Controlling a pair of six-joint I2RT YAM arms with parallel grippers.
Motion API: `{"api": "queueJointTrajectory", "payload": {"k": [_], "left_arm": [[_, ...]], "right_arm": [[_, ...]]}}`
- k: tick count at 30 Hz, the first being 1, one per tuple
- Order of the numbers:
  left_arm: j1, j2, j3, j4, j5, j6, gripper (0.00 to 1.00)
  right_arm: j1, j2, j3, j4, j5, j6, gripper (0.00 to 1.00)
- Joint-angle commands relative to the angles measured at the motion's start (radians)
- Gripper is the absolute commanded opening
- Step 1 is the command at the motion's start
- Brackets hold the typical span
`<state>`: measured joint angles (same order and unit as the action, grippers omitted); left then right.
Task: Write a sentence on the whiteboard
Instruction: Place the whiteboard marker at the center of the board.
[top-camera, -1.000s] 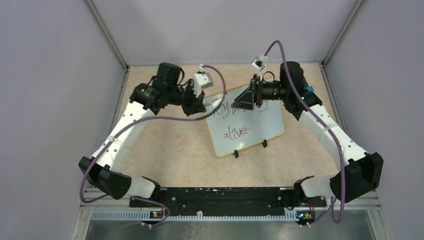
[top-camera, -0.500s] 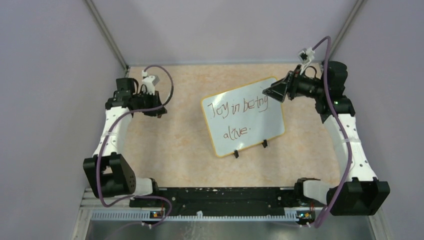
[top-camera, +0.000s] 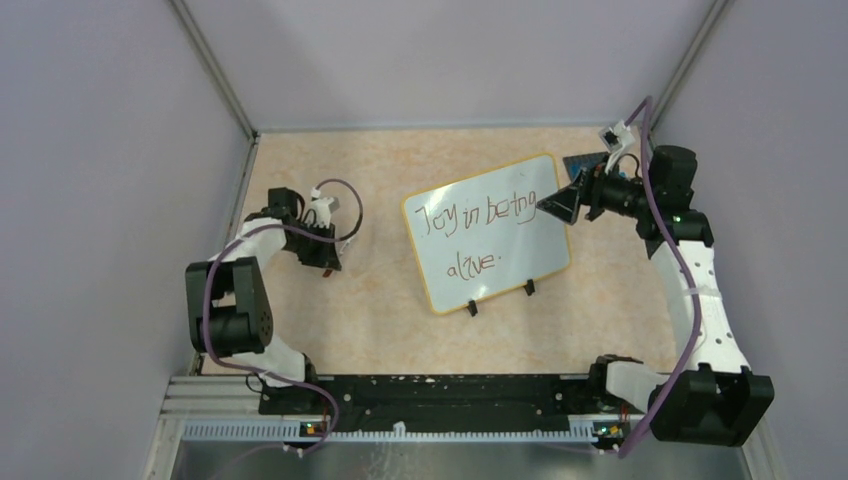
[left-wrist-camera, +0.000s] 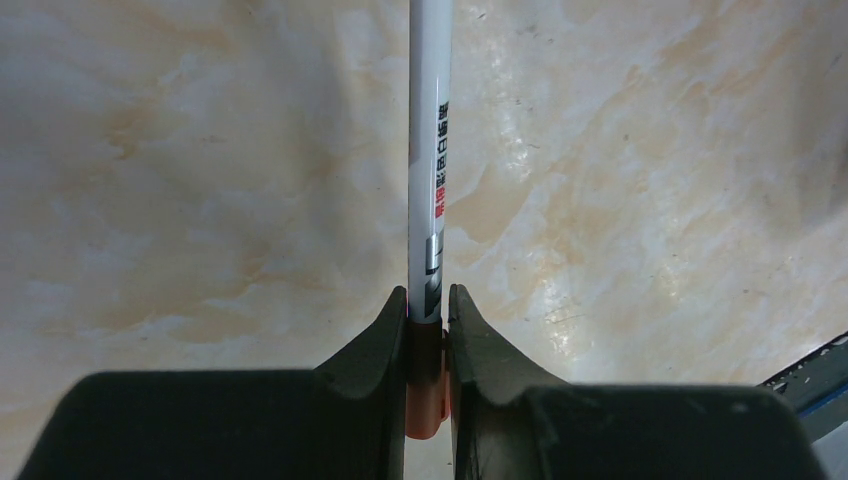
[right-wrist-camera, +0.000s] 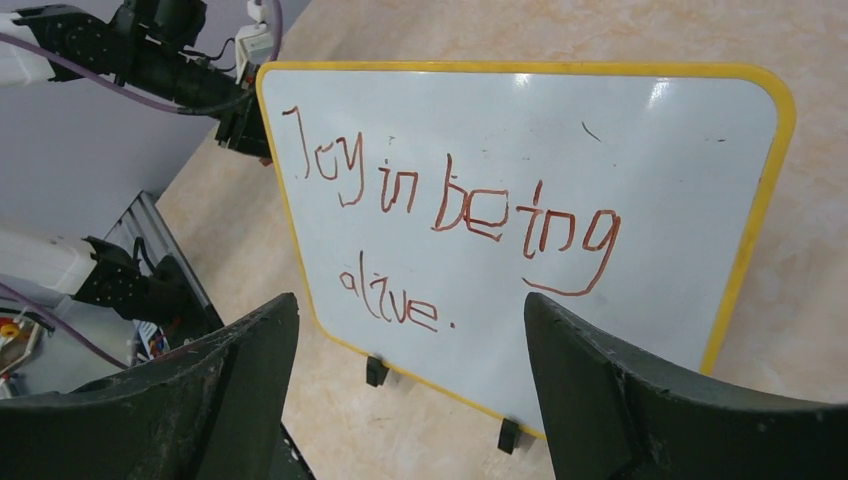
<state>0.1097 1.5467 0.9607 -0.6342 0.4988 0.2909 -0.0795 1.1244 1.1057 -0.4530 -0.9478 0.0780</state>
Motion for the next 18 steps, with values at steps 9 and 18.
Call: {"api": "queueJointTrajectory", "payload": {"k": [9,18], "left_arm": [[-0.062,0.149,0.011,0.082,-0.108,-0.009,0.29],[-0.083,0.157,0.025,0.048,-0.136,0.003,0.46]], "right_arm": [[-0.008,-0.034,0.013,-0.009,0.001,-0.071,0.80],[-0.008,-0.039,0.016,-0.041,0.023,-0.125,0.81]]}}
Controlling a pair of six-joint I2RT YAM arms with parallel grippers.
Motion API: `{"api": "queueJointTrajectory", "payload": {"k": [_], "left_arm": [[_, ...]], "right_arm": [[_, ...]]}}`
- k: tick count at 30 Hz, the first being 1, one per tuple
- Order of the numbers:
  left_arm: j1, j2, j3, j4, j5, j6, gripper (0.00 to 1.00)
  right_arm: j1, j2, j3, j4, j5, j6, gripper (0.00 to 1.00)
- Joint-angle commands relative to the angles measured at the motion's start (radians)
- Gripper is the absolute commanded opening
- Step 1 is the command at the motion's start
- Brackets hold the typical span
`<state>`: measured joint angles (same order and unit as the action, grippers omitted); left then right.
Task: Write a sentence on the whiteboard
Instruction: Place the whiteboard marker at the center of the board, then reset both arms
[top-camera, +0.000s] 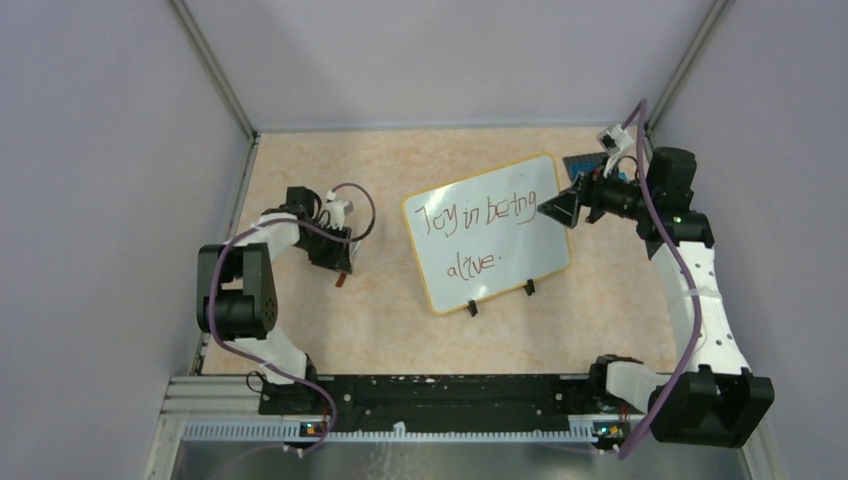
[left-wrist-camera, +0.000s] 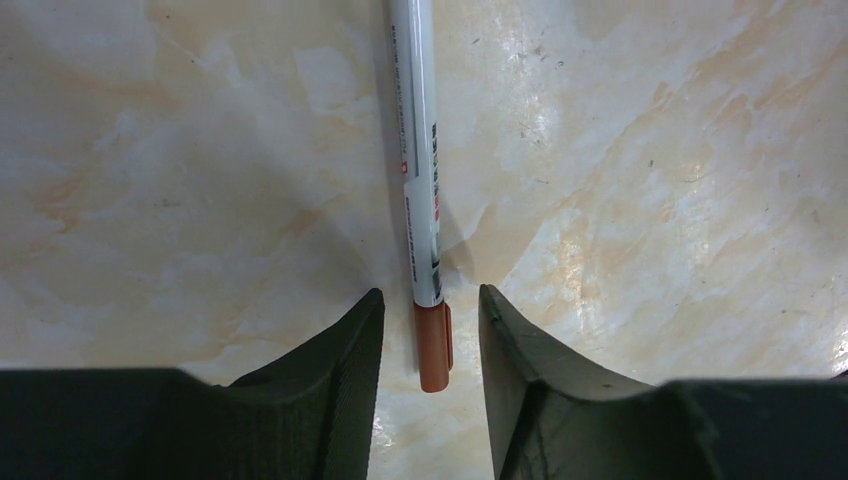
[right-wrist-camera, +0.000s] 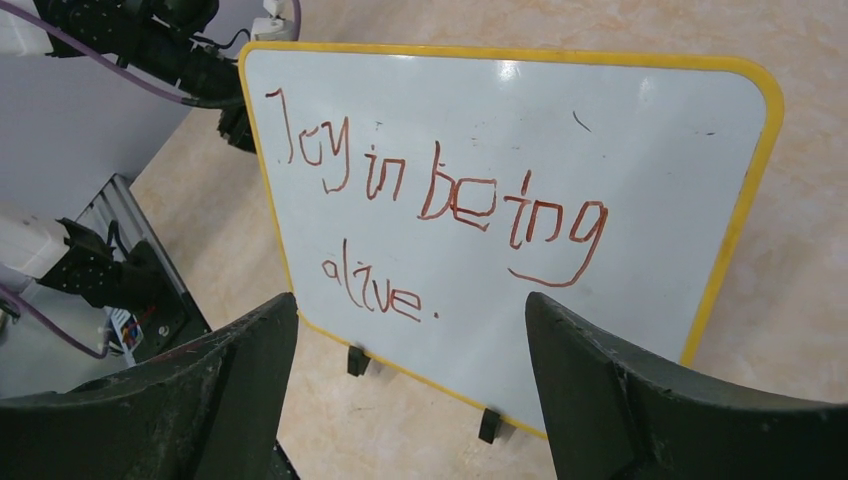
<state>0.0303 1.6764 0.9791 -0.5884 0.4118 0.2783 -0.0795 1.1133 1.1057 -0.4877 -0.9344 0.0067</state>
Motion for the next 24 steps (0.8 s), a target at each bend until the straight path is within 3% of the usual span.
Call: {"api": "queueJointTrajectory", "payload": {"k": [1,4,8,11,16,21,24], "left_arm": [[-0.004,0.022,0.012,-0.007,-0.048,0.017,0.48],[-0.009,-0.006,0.037,-0.036,-0.047,0.029,0.54],[-0.018,-0.053,0.117,-0.100,-0.048,0.049,0.85],[-0.018,-0.058,0.264,-0.200,-0.025,0.071,0.98],[-0.015,-0.055,0.507,-0.226,-0.076,0.084,0.99],[0.032,0.003,0.748,-0.277,0.017,0.050,0.99],[0.065,0.005,0.802,-0.241,0.054,-0.006,0.99]], "right_arm": [[-0.008,-0.028,0.017,-0.010,0.013,-0.060,0.81],[-0.008,-0.028,0.025,-0.030,0.032,-0.083,0.83],[-0.009,-0.014,0.062,-0.075,0.081,-0.124,0.86],[-0.026,0.015,0.118,-0.123,0.093,-0.152,0.87],[-0.110,0.069,0.215,-0.162,0.075,-0.192,0.87],[-0.232,0.132,0.298,-0.186,0.049,-0.232,0.88],[-0.291,0.169,0.322,-0.191,0.045,-0.256,0.88]]}}
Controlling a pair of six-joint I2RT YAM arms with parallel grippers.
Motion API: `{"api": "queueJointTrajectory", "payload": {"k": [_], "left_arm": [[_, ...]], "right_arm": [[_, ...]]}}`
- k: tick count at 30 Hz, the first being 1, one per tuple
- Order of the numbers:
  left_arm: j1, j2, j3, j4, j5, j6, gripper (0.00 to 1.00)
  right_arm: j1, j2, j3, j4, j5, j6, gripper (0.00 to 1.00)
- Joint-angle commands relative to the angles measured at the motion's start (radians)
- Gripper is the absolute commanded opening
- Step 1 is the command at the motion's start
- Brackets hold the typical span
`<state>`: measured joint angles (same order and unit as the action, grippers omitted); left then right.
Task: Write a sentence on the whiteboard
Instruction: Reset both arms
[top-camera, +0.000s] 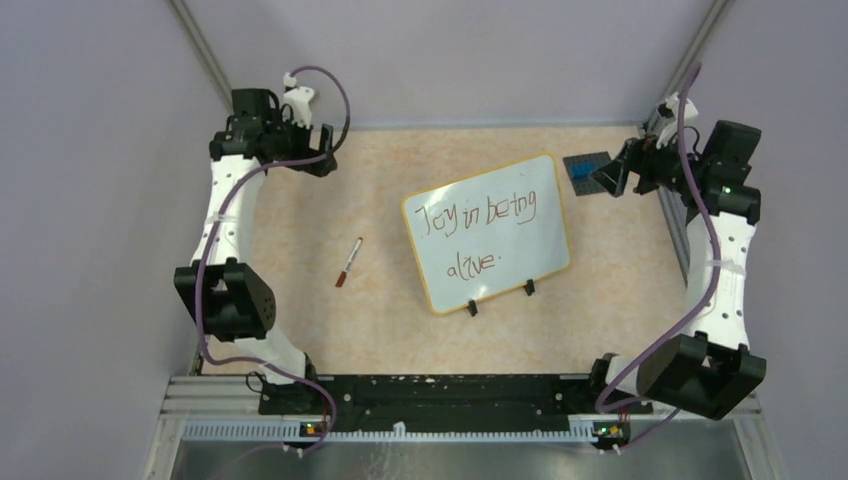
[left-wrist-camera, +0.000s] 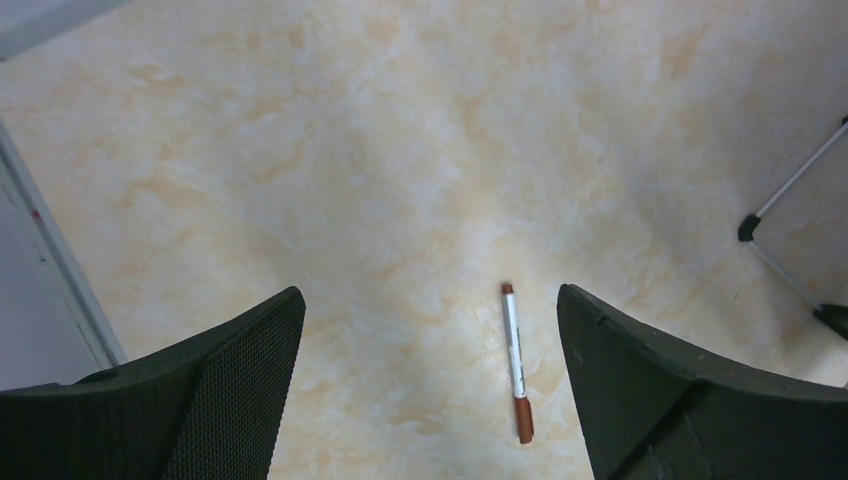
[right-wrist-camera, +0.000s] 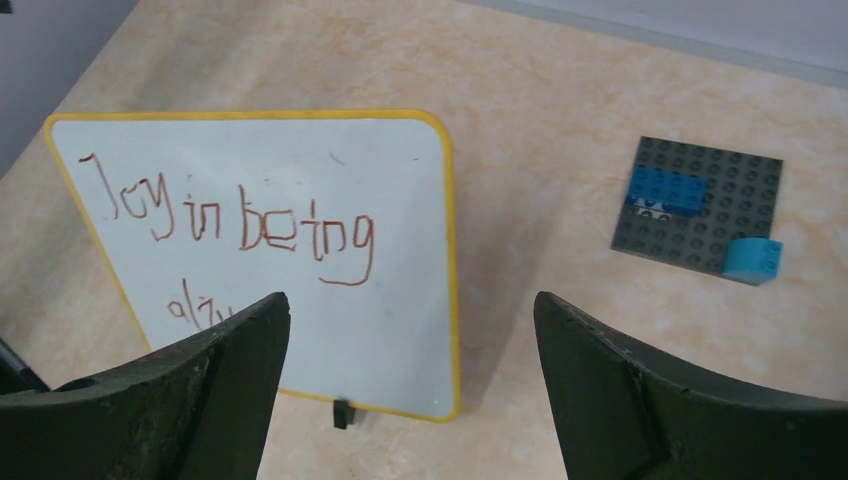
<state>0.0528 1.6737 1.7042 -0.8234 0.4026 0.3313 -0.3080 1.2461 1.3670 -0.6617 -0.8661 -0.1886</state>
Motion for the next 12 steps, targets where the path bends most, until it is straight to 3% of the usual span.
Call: {"api": "queueJointTrajectory", "payload": {"k": [1,12], "left_arm": [[0.056,0.006,0.077,0.013,0.071,-0.076,0.99],[0.127,-0.072,-0.137,0.214,0.107,-0.188,0.99]], "right_arm": [[-0.080,0.048,0.063,-0.015,-0.024,-0.067,0.88],[-0.174,0.142,-0.014,0.009,-0.015,-0.128,0.89]]}}
